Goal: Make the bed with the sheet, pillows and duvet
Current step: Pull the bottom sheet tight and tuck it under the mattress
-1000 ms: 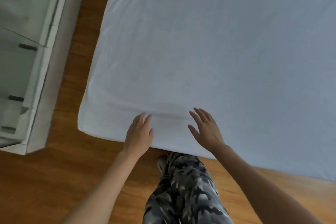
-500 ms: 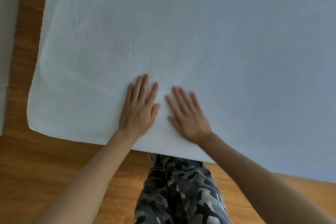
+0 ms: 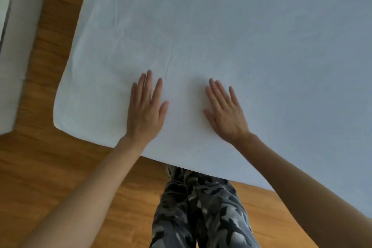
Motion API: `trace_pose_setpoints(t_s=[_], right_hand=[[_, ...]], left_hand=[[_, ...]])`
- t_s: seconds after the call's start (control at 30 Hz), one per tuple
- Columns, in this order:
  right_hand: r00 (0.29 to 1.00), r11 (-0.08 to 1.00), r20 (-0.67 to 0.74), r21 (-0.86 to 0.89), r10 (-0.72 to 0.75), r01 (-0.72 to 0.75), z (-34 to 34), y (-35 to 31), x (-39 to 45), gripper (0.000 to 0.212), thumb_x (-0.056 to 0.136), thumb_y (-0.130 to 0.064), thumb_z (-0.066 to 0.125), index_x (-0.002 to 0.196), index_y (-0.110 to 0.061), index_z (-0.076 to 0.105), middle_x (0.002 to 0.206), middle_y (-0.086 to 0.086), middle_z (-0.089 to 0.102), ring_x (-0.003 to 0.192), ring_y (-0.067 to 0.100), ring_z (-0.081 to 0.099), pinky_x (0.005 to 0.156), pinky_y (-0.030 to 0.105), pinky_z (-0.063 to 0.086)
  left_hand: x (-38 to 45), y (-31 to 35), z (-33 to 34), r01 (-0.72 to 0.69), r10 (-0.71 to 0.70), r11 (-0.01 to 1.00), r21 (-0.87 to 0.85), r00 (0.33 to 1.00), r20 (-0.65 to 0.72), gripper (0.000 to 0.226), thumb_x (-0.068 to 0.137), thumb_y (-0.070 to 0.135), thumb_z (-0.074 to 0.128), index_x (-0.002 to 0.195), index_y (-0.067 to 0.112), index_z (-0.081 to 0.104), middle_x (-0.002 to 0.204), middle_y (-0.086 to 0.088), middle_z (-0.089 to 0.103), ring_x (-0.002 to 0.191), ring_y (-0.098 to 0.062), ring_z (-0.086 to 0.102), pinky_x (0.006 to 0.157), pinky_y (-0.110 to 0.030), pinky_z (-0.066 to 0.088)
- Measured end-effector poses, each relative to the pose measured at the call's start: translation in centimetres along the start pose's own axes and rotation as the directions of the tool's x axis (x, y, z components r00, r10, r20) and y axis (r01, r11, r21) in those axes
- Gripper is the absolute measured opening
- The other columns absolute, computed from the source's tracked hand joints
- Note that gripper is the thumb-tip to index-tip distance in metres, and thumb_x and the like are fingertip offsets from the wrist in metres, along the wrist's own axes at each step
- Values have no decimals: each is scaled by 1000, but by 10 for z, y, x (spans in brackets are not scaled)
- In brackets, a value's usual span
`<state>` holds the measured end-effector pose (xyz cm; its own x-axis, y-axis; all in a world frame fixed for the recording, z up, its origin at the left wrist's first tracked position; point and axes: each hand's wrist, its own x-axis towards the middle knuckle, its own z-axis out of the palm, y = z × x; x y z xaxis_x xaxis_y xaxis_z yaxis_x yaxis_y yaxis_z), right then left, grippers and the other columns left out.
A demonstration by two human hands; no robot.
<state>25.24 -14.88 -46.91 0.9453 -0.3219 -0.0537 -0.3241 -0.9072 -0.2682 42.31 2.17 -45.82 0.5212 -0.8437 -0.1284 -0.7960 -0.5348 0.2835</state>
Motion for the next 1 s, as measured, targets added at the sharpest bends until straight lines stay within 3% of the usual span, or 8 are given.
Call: trace_pose_setpoints(t_s=[0.13,0.23,0.4,0.53,0.63,0.77,0.9,1.0], right_hand=[[956,955,-9,33,294,-293,-12,33,67,57,101,-31,33,148,1,25,157,19,19,146,30,15,118,46,6],[957,956,38,48,289,-290,-5,21,100,58,102,-32,32,150,0,21,159,17,14,148,29,10,119,45,2],[978,991,157,33,-134,131,38,-94,71,59,100,-37,27,148,-2,29,156,16,24,146,27,20,118,45,3],[828,884,353,-3,-436,467,51,-175,13,61,102,-39,25,153,-7,13,161,11,9,149,25,3,120,46,-1],[719,834,479,53,-504,550,42,-189,-4,59,102,-35,14,153,-9,5,161,8,-1,149,22,-5,120,43,-6],[739,890,499,204,-453,408,4,-174,-13,59,103,-40,21,153,-9,13,161,7,5,149,19,0,121,41,-2],[774,956,563,205,-289,208,-74,-149,-17,59,105,-40,23,153,-10,7,161,4,-4,145,13,-14,118,38,-13],[794,982,585,170,-165,79,-139,-135,-22,59,105,-41,20,154,-12,4,161,2,-7,140,10,-22,115,35,-18]], left_hand=[[59,-29,-13,205,-205,978,46,979,-15,56,102,33,30,151,6,23,159,-24,10,147,-37,9,119,-46,6],[58,-59,-14,272,-272,959,75,962,-5,57,103,36,28,153,11,19,160,-21,7,148,-34,6,119,-43,2],[-16,-96,-6,513,-510,857,45,858,-62,58,103,45,18,155,20,11,162,-11,4,149,-28,1,120,-41,-2],[-63,-101,-5,691,-697,717,-87,711,-95,62,102,50,15,154,17,15,162,-11,8,149,-28,4,120,-43,1],[-81,-103,-9,757,-770,635,-151,636,-52,62,102,48,19,154,15,15,162,-13,9,149,-29,7,119,-46,6],[-106,-95,-31,871,-883,426,-245,460,99,61,103,43,27,154,13,13,160,-19,6,147,-36,9,118,-51,14],[-131,-74,-77,907,-877,348,-235,404,261,61,104,41,28,154,9,15,160,-18,10,148,-34,11,119,-51,16],[-145,-46,-133,900,-825,369,-230,432,364,60,104,40,28,154,10,16,161,-16,9,147,-33,12,117,-51,18]])
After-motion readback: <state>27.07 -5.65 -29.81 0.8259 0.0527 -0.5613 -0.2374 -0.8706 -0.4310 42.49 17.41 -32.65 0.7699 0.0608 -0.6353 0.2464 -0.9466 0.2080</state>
